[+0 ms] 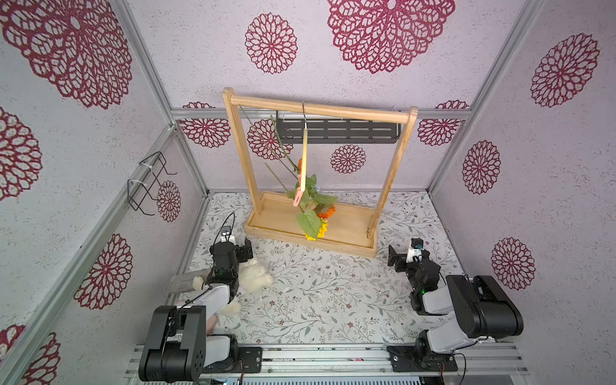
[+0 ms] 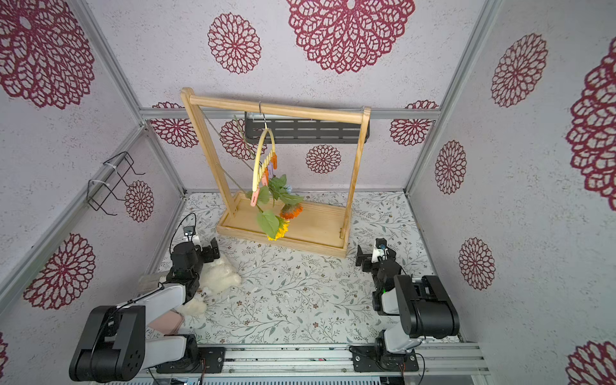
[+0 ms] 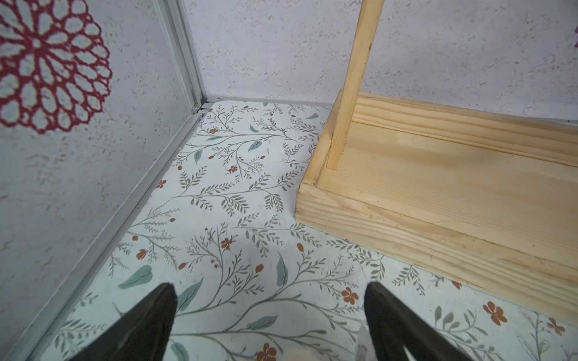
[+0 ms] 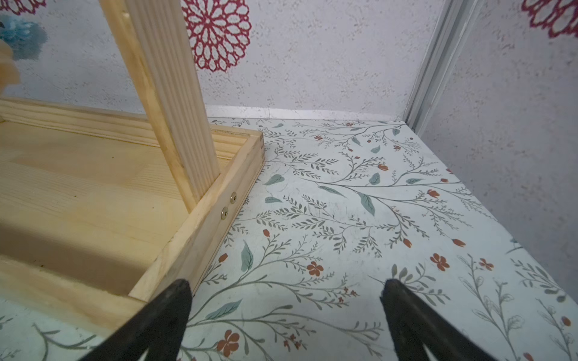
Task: Dry the flowers on a clothes hanger
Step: Reset both arms
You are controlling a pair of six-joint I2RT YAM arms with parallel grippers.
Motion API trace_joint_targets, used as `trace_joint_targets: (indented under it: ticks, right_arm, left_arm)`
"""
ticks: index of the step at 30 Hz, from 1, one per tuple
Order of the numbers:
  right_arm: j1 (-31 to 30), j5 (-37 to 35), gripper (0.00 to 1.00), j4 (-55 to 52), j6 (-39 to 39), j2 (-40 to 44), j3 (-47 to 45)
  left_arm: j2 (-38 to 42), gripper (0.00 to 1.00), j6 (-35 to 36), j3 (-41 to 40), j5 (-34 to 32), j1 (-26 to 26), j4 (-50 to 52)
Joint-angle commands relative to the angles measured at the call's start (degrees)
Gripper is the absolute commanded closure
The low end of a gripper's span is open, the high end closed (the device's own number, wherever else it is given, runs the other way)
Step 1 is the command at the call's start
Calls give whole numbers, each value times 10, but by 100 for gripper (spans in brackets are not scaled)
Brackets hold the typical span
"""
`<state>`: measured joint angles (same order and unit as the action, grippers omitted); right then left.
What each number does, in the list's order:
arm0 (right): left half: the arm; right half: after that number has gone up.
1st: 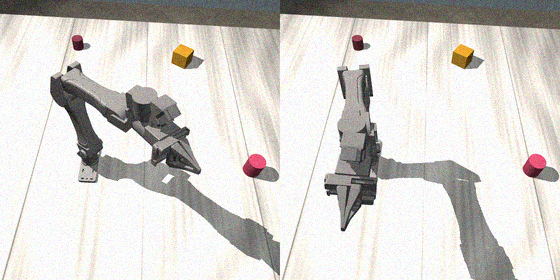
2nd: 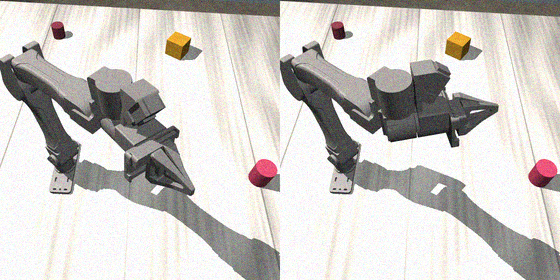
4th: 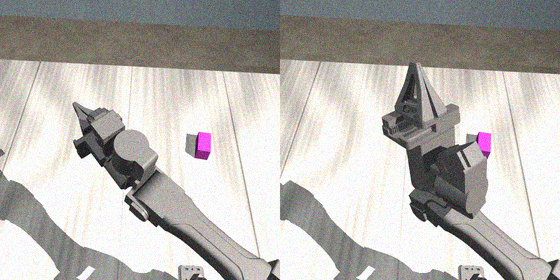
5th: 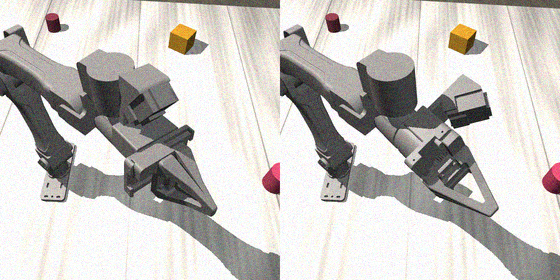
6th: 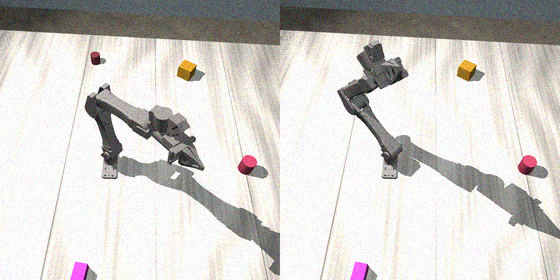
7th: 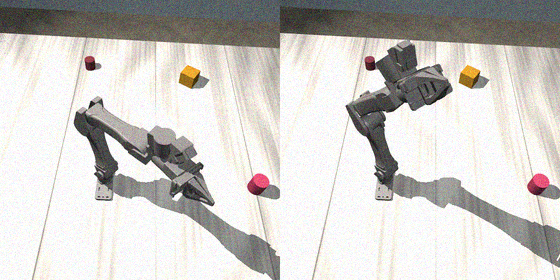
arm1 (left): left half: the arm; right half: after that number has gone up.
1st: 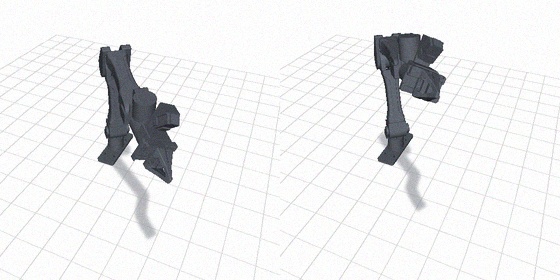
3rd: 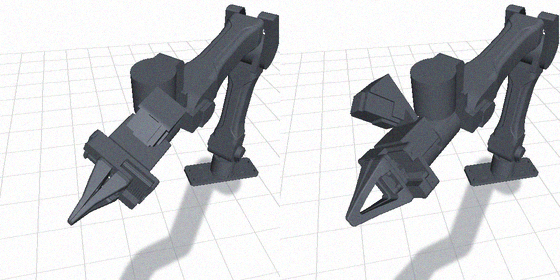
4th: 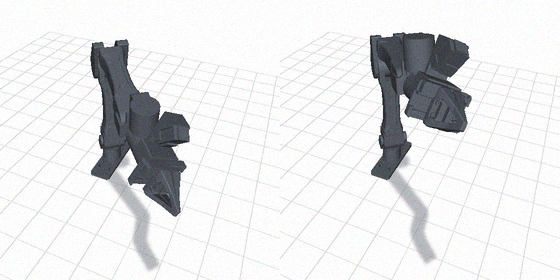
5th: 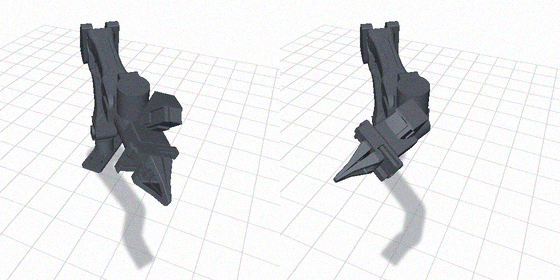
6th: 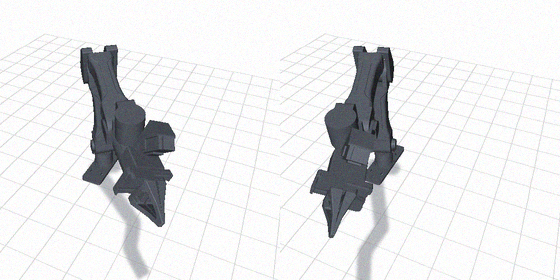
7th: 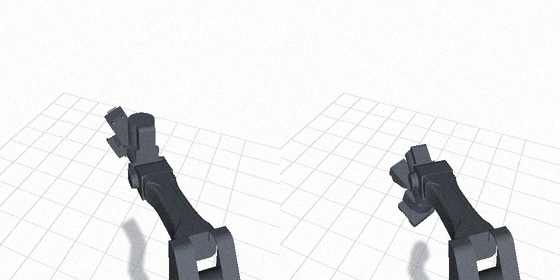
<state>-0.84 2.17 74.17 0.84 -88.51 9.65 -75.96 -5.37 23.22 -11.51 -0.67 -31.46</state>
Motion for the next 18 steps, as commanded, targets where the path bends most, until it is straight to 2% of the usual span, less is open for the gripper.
trace_joint_targets:
  ticks: [1, 3, 5, 6, 8, 13, 16, 18]
  right_arm:
    - [3, -9, 1, 65, -12, -1, 8]
    - [4, -14, 1, 62, -14, 2, 8]
    - [4, -15, 1, 64, -12, 3, 4]
    - [4, -12, 1, 73, -13, 1, 2]
    - [4, -5, 0, 82, -9, 2, -2]
    - [-1, 28, 1, 66, 13, 4, 4]
    - [-2, 14, 1, 97, 9, 3, -12]
    - [-2, 15, 1, 95, 9, 3, -11]
  left_arm:
    - [-18, 3, 22, 21, 44, -10, -33]
    - [-16, 2, 12, 29, 48, -10, -3]
    - [9, 3, 0, 37, 82, -10, 69]
    - [24, 3, -4, 23, 92, -10, 65]
    - [41, 3, -23, -9, 87, -13, 7]
    - [19, 3, -10, -22, 73, -21, -70]
    - [-10, 2, 15, -19, 72, -39, -114]
    - [-56, 3, 3, -20, 73, -61, -171]
